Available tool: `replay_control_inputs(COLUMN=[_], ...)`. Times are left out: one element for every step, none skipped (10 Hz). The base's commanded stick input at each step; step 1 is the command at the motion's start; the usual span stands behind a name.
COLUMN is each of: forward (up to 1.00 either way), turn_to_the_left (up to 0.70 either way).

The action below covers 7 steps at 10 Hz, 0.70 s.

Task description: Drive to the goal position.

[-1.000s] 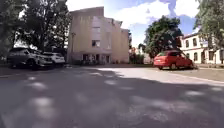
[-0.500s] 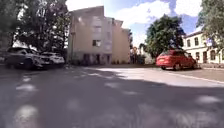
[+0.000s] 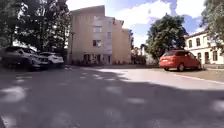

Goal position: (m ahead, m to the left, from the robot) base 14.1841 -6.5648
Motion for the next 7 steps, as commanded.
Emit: replay_control_inputs(forward=[0.85,0.85,0.85,0.85,0.85,0.85,0.85], turn_to_the_left=[-0.34,-0.34,-0.34,-0.34,-0.34,-0.34,-0.34])
